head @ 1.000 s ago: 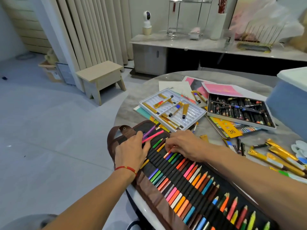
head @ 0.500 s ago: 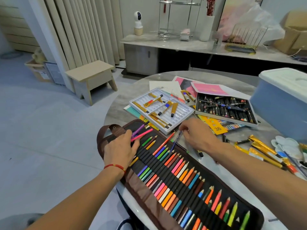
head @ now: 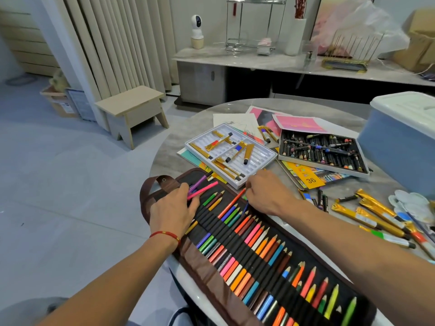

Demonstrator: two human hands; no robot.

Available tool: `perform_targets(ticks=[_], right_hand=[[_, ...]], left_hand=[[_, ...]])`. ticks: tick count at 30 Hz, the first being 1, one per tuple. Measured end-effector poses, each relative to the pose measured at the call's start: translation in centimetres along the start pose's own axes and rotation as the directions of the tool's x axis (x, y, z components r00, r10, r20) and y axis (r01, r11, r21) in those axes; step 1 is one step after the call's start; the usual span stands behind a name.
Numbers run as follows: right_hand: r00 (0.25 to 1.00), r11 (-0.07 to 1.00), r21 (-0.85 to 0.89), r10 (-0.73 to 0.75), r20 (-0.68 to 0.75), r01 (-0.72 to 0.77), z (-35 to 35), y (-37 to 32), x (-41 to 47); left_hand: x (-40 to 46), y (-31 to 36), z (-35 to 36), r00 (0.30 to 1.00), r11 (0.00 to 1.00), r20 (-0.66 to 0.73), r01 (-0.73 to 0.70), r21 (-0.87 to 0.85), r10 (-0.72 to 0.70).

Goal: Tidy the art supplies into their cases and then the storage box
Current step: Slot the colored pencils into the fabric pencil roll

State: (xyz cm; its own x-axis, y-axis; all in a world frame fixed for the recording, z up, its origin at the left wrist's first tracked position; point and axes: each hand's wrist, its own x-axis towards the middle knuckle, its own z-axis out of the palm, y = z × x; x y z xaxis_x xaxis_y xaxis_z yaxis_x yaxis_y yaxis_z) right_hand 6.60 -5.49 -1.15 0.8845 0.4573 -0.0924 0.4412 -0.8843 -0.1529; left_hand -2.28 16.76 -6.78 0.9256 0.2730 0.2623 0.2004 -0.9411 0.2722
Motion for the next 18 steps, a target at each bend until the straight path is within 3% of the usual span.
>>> perform_targets(ticks=[6,11,15,18], right_hand=[[0.997,0.997,-0.069,-0.038,0.07,0.043,0.2,-2.9,-2.1],[0.993,0.968,-0.228,-0.115,-0.016,0.108,1.5,-6.6,-4.7],[0.996,0.981,-0.17,-0.09,0.002,0.089,1.0,-5.6,-4.3],[0.991,0.996,-0.029,-0.088,-0.105,0.086,-0.4,-4.5,-3.9]], left_hand=[[0.1,-0.1,0.1,1.0,1.0,-0.004,-0.004,-0.011,0.004],[0.0,-0.1,0.0,1.0,1.0,-0.015,0.001,-0.017,-0.001],[0.1,-0.1,-0.3,0.999,1.0,0.04,-0.012,-0.029,0.013],[0.5,0.5,-1.6,0.998,0.992,0.055,0.005,-0.127,0.003]])
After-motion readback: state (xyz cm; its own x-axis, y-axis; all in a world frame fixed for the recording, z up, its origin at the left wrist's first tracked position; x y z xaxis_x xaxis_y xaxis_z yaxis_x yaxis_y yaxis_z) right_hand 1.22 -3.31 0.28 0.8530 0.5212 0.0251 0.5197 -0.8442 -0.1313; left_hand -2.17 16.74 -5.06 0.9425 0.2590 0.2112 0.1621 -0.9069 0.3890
